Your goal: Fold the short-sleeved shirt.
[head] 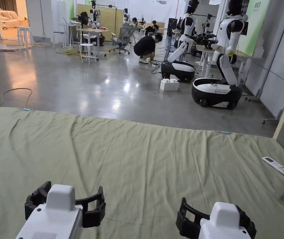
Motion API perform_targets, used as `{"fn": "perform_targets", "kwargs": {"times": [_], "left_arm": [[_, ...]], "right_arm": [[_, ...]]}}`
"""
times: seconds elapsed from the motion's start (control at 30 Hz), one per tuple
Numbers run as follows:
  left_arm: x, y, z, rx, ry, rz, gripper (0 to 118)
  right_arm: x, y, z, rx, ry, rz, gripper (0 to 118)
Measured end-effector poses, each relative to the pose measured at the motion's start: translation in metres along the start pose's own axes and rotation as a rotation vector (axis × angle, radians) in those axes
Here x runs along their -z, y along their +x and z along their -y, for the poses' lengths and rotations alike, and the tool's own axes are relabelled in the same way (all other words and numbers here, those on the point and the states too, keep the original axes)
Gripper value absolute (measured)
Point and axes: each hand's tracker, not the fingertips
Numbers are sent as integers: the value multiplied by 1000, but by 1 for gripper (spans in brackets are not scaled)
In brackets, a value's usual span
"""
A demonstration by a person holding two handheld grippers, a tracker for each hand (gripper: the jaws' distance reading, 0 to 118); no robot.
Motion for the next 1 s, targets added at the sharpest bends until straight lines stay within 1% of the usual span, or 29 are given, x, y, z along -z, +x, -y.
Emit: {"fn": "perform_targets", "kwargs": {"times": [0.13,0.3,0.4,0.47,0.6,0.77,0.9,1.0], "left_arm": [[0,0,-1,-2,-5,-1,118],[3,-1,-3,6,-9,-11,118],[2,-2,-3,9,-6,-35,118],[3,-3,-4,-7,-4,-30,118],[5,-7,-3,-61,-10,-4,118],[7,-7,-5,-81,-18,-6,118],[7,-6,-6,-77,-17,-15,118],[7,-6,-7,-74,-13,-12,118]], "right_arm": [[4,-1,-3,19,-15,25,118],[11,-1,-5,47,-43,26,118],[10,-1,-8,43,-38,36,118],[10,0,-10,49,-36,22,118],[11,2,-14,99,-56,-8,118],[16,1,-18,138,-112,11,118],[19,-3,-19,133,-157,28,118],[21,-5,-21,150,-192,64,118]]}}
